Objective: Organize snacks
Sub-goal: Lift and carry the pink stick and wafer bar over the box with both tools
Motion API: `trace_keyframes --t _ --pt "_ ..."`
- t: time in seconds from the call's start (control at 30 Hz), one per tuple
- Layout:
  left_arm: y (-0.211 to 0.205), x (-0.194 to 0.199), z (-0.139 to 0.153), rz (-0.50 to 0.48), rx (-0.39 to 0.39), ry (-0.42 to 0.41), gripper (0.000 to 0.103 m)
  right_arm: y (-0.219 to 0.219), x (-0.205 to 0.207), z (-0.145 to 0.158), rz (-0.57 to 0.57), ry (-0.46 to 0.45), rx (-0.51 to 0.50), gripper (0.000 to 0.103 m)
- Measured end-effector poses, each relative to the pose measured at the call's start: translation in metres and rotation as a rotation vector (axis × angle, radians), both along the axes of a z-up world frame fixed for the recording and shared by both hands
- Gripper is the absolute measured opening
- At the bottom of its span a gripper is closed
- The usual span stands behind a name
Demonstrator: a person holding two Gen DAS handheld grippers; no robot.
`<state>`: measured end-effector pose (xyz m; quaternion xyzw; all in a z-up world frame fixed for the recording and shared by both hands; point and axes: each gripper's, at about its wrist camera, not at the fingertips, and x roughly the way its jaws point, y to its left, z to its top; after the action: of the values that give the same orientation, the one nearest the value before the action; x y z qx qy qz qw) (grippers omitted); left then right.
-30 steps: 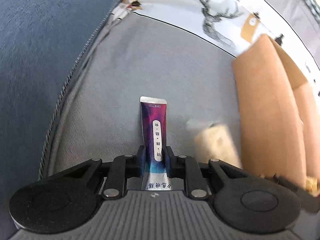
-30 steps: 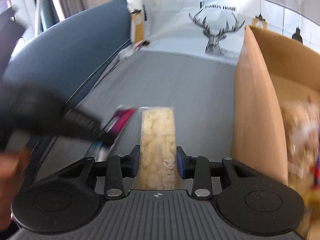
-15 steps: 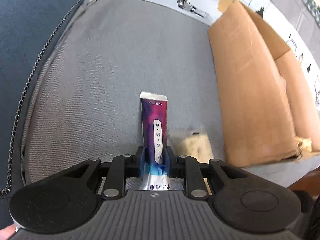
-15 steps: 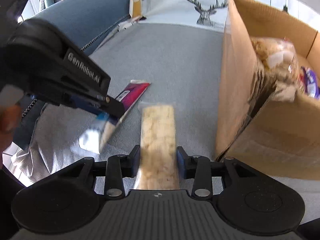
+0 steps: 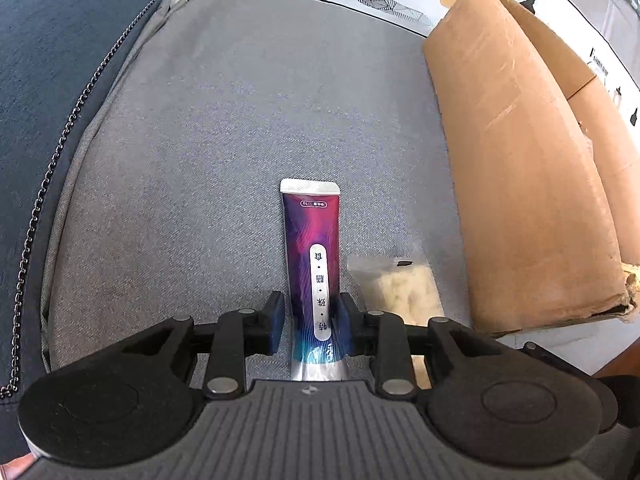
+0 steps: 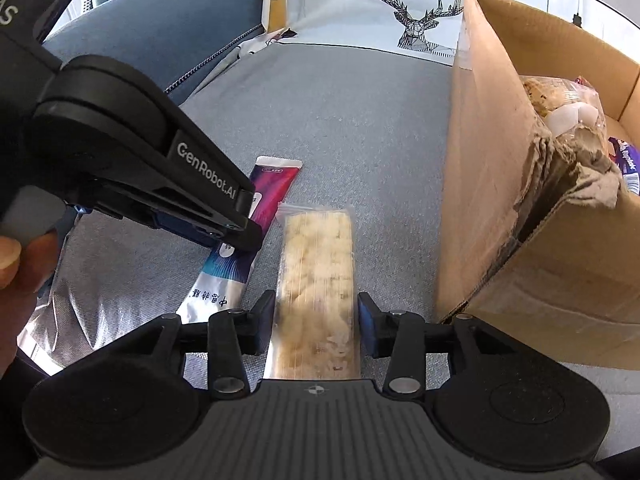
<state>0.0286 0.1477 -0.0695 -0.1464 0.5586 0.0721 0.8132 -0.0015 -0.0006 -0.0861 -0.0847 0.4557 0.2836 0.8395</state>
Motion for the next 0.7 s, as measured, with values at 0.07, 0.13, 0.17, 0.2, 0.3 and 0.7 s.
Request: trace_keyframes --t 0.07,0.13,0.17,0.2,0.3,0.7 --pt "-0.003 -0.001 0.001 -0.006 0.007 -0.002 0.031 0.001 -0.003 0.0 0.002 -0.007 -0.006 0.045" --pt "-0.005 -0.002 0.001 -0.016 0.014 -0.003 0.03 0.001 -0.004 0.001 0.007 -0.018 -0.014 0.042" --pt "-0.007 -0.003 0.002 -0.021 0.019 -0.004 0.028 0.002 -0.004 0.001 0.009 -0.026 -0.019 0.038" --pt "-0.009 -0.003 0.002 -0.026 0.023 -0.005 0.025 0.002 -0.005 0.001 0.012 -0.033 -0.022 0.038" --pt "-0.011 -0.005 0.006 -0.024 0.019 -0.021 0.019 0.0 -0.006 0.004 0.007 -0.046 -0.02 0.038" --pt "0.002 -0.026 0.046 0.061 -0.064 -0.222 0.018 -0.023 -0.027 0.046 0.013 -0.205 0.095 0.038"
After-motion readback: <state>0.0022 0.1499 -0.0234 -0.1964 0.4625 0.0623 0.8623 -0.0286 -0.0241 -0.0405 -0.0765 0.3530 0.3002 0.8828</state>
